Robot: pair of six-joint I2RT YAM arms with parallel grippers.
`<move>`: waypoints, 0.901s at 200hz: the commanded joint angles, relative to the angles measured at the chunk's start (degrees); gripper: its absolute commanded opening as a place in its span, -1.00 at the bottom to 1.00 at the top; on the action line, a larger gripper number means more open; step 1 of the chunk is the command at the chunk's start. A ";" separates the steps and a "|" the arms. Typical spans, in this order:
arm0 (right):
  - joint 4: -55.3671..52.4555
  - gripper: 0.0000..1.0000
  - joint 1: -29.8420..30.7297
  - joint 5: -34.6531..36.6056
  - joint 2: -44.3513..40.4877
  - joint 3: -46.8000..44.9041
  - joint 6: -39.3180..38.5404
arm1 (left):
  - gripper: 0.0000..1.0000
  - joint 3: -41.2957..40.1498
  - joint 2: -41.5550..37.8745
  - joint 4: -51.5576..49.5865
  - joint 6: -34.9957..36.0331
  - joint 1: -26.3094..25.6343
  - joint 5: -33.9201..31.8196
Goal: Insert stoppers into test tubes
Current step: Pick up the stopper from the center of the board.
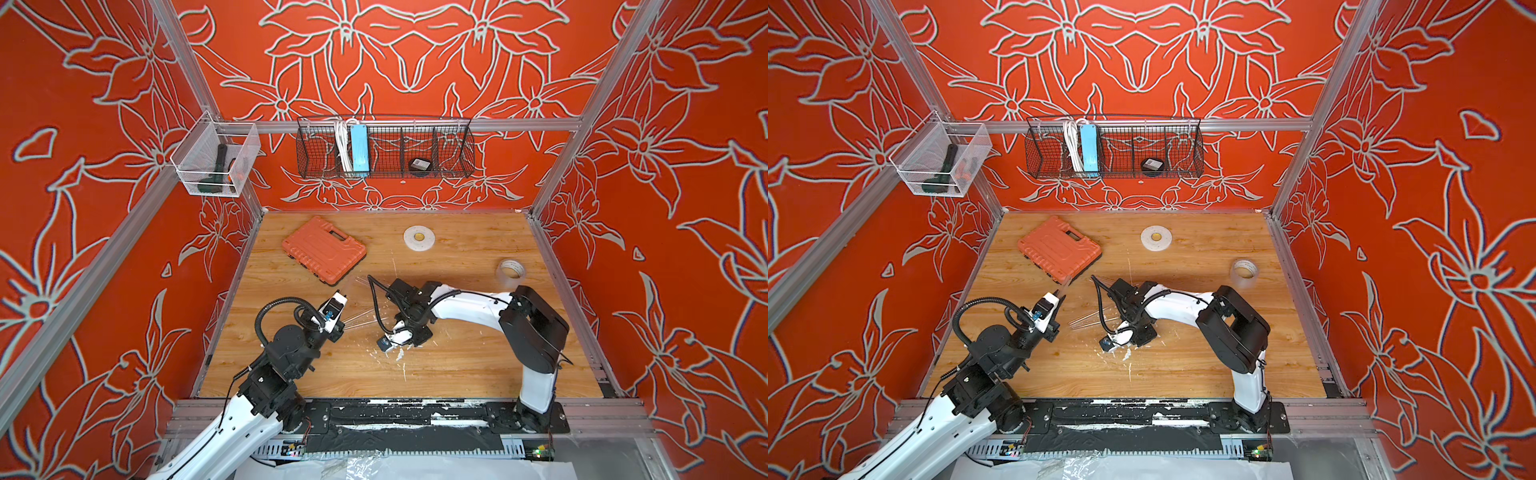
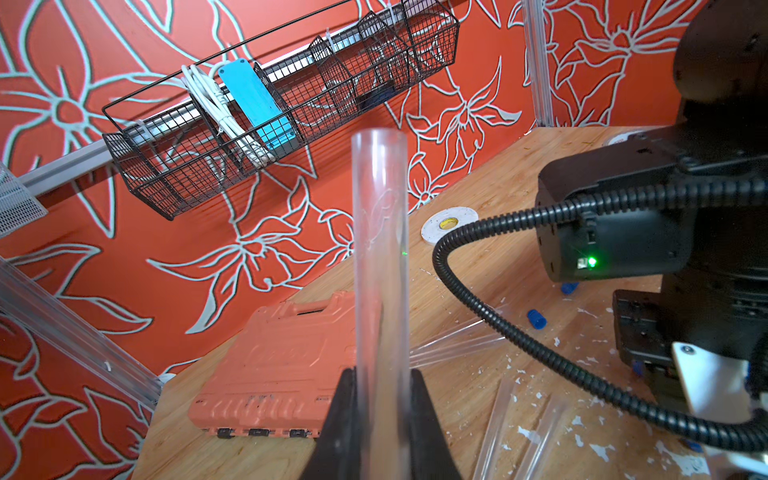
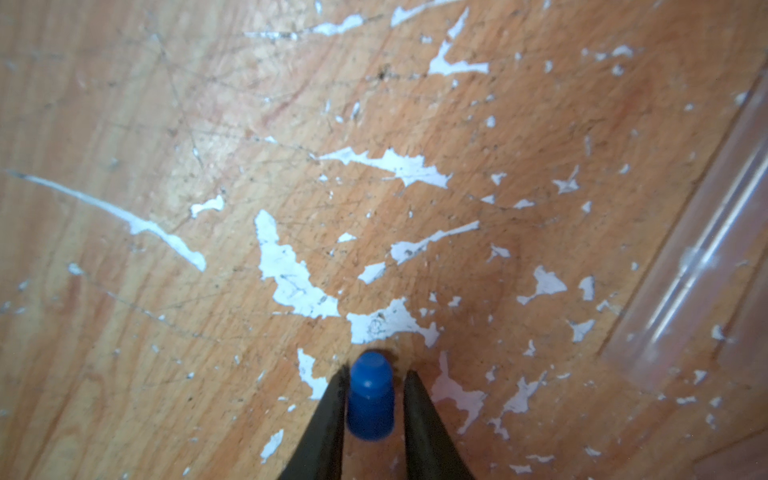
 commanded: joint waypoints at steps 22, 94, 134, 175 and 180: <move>-2.41 -0.46 -0.52 1.40 0.33 0.14 0.20 | -1.00 -0.33 0.02 2.06 -0.78 0.60 1.22; -2.97 -0.56 -0.52 1.14 1.15 0.49 0.48 | -1.00 -0.37 -0.01 2.10 -0.84 0.70 1.39; -2.86 -0.67 -0.52 0.31 0.67 0.16 0.41 | -1.00 -0.42 0.03 2.03 -0.65 0.77 1.39; -2.37 -0.87 -0.60 -2.12 -1.28 -0.68 1.54 | -1.00 -0.18 0.18 1.60 0.34 0.77 1.09; -1.90 -0.89 -0.61 -2.64 -1.89 -1.03 2.19 | -1.00 -0.12 0.29 1.51 0.47 0.77 1.04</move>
